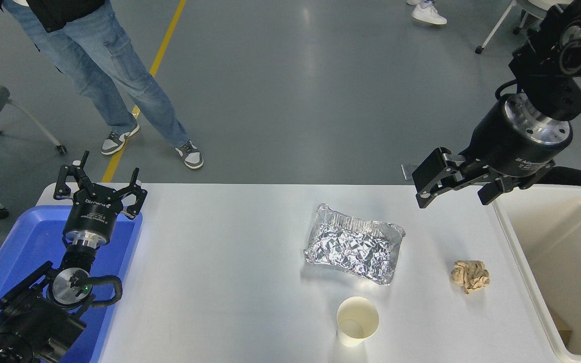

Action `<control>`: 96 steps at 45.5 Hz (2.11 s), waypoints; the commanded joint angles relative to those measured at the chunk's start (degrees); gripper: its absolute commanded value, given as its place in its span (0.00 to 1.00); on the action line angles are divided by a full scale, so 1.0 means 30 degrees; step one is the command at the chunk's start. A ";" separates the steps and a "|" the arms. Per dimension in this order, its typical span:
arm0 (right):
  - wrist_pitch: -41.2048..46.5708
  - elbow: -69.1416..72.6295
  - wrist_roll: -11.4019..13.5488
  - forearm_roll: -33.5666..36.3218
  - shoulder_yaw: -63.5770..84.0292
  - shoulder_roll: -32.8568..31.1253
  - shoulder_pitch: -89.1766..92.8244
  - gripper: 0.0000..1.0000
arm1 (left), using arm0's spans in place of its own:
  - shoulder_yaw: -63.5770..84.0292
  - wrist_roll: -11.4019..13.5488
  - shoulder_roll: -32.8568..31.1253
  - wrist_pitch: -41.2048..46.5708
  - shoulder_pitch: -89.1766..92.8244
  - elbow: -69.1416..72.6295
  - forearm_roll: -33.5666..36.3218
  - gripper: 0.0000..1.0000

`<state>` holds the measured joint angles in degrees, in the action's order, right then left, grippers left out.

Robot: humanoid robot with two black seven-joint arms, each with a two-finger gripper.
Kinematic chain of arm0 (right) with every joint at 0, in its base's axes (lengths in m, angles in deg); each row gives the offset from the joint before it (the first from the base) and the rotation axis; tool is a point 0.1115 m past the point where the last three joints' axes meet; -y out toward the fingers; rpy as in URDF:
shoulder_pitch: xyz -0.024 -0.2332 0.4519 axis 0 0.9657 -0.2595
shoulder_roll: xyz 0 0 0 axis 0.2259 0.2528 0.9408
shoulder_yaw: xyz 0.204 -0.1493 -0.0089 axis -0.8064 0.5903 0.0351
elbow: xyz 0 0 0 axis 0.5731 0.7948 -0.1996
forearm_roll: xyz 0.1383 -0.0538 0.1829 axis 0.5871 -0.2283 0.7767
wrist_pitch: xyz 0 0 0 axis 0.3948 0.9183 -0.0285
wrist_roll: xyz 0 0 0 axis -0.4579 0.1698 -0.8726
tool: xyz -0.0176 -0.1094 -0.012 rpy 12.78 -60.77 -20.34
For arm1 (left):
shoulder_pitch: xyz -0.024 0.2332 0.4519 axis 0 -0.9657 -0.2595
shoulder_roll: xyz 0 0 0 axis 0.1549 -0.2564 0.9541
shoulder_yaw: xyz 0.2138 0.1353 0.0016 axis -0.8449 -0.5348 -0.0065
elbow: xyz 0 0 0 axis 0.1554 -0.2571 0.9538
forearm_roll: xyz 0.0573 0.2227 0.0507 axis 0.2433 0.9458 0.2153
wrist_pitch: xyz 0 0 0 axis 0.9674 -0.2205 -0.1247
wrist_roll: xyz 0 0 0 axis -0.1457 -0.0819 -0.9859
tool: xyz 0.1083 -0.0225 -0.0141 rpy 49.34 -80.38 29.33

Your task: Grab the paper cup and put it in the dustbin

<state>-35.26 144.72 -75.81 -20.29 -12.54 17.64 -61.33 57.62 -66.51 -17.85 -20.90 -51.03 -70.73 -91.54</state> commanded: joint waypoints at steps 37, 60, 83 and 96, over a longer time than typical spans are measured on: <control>-0.4659 -0.2161 0.2230 0.0123 -0.4601 0.2417 1.1698 1.00 | 0.0029 0.0037 -0.0029 0.0077 0.0000 0.0002 -0.0057 1.00; -0.7762 -0.3769 0.2054 -0.2601 -0.5480 0.2681 1.6295 1.00 | 0.0000 0.0037 0.0000 0.0077 0.0000 0.0002 -0.0057 1.00; -0.9230 -0.5353 0.1849 -0.3658 -0.6153 0.2622 1.8408 0.00 | 0.0029 0.0037 0.0001 0.0077 0.0000 0.0002 -0.0057 1.00; -0.8410 -0.4797 0.1908 -0.3482 -0.5773 0.2066 1.6681 0.00 | 0.0029 0.0037 0.0001 0.0077 -0.0029 0.0002 -0.0057 1.00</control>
<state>-61.87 129.24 -70.20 -30.97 -30.56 25.21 -7.92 57.70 -66.39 -17.86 -20.66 -51.06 -70.73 -91.72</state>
